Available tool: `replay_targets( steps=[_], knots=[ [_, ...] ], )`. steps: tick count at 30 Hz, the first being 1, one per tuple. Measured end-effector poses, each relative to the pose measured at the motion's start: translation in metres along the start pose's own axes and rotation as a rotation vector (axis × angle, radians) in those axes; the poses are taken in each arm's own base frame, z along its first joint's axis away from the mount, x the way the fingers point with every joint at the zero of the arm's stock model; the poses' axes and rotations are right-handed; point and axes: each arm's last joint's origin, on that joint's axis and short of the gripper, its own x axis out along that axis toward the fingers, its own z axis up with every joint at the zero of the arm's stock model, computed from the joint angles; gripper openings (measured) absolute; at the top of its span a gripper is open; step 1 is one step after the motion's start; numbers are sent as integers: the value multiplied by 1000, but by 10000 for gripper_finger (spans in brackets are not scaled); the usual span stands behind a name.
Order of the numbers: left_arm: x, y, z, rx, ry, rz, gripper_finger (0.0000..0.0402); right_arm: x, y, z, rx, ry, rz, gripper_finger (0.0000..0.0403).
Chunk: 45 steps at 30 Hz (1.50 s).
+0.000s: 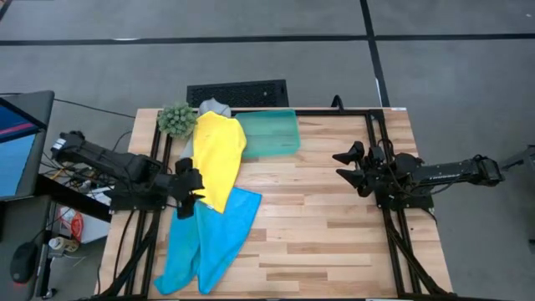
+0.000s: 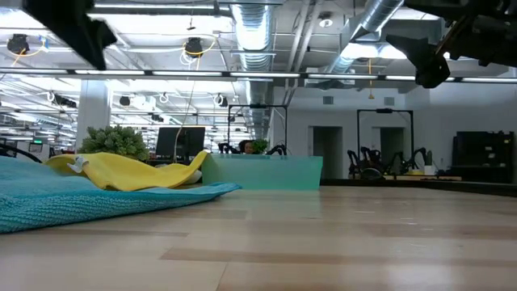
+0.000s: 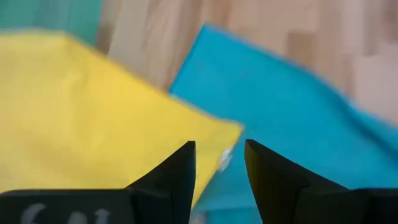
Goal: Fold microfiber towels
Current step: Fold the yellow microfiber towel
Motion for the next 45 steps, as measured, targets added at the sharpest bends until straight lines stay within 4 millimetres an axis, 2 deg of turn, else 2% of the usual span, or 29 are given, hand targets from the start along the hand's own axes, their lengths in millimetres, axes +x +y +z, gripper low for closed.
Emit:
replay_targets(
  steps=[10,16,21,28,34,45],
  knots=[
    [31,36,-43,-245,236,153,130,0,-1,-3,-3,33,-9,315],
    [38,43,-61,-229,363,234,130,0,-2,-5,-6,51,-15,315],
    [40,42,-59,-237,354,226,130,0,-2,-5,-7,57,-17,315],
    [66,32,-59,-197,423,185,130,0,-3,-8,-9,81,-25,315],
    [84,22,-62,-92,520,227,130,-1,-4,-12,-14,130,-41,315],
    [89,6,-68,-13,486,330,130,-1,-4,-13,-90,132,-37,315]
  ],
)
